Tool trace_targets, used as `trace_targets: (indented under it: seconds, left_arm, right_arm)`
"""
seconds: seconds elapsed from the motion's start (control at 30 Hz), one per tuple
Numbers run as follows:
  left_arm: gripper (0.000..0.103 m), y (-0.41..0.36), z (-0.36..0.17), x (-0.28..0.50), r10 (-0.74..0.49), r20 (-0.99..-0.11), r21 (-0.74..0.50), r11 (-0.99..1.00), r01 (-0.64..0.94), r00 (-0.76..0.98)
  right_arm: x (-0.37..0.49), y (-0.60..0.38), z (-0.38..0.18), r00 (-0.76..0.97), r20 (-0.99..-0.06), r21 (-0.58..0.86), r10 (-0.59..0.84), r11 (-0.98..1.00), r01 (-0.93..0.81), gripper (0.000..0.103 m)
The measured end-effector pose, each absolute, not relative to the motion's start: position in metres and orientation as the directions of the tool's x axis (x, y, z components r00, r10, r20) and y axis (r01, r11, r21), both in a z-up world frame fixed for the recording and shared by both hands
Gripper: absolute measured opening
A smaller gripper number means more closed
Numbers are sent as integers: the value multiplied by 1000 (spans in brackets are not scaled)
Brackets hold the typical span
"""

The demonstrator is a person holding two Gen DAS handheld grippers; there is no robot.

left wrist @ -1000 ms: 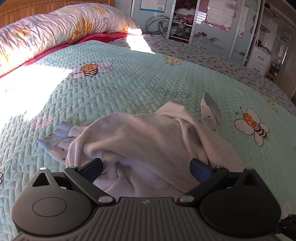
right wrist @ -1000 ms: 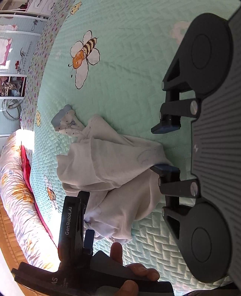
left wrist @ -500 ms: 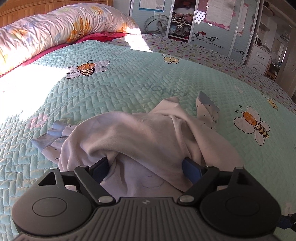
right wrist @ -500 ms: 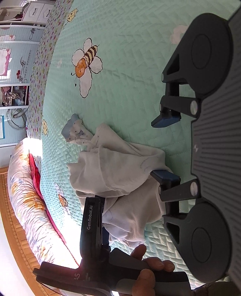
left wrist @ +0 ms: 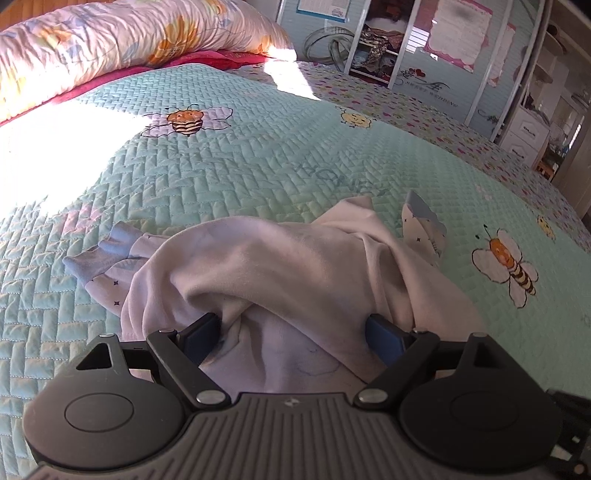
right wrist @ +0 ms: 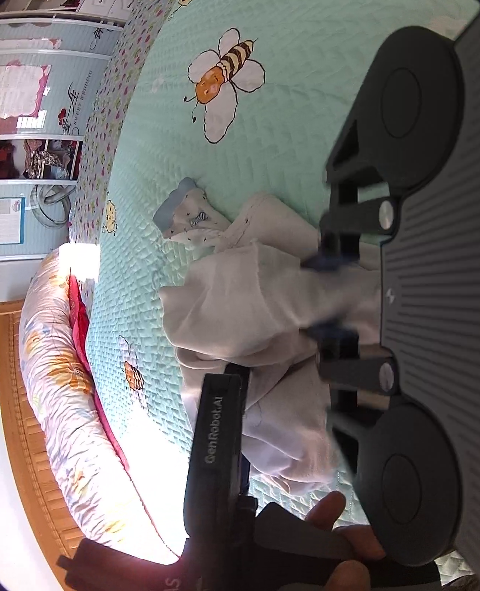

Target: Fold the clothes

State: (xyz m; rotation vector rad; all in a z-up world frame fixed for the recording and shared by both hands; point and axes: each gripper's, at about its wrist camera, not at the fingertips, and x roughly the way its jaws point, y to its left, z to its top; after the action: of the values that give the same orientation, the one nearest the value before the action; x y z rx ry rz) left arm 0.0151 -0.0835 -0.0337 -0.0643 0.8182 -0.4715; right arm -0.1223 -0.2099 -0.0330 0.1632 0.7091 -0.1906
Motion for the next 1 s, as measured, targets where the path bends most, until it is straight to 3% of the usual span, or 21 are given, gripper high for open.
trace_targets:
  seconds: [0.2, 0.43, 0.63, 0.73, 0.8, 0.93, 1.0]
  left_arm:
    - [93, -52, -32, 28, -454, -672, -358, 891, 280, 586]
    - [93, -71, -17, 3, -482, -669, -297, 871, 391, 565]
    - [93, -67, -3, -7, -454, -657, -274, 887, 371, 602]
    - [93, -56, 1, -11, -333, -661, -210, 942, 261, 673]
    - [97, -43, -1, -8, -305, -673, -234, 952, 197, 674]
    - [100, -25, -20, 10, -424, -729, -418, 897, 141, 538]
    - [100, -28, -25, 11, -449, -737, -444, 885, 139, 505]
  right_arm:
    - [-151, -188, -24, 746, -652, -60, -137, 990, 129, 8]
    - [-205, -183, -23, 695, -700, -130, -165, 986, 102, 5]
    - [-261, -187, -14, 642, -735, -184, -219, 975, 122, 0]
    - [-293, -205, -19, 596, -769, -130, -233, 969, 212, 0]
    - [-314, -217, -21, 589, -779, -55, -212, 960, 273, 0]
    - [-344, -223, -19, 639, -749, 52, -175, 946, 320, 5]
    - [-351, -224, -15, 668, -725, 75, -168, 945, 319, 6]
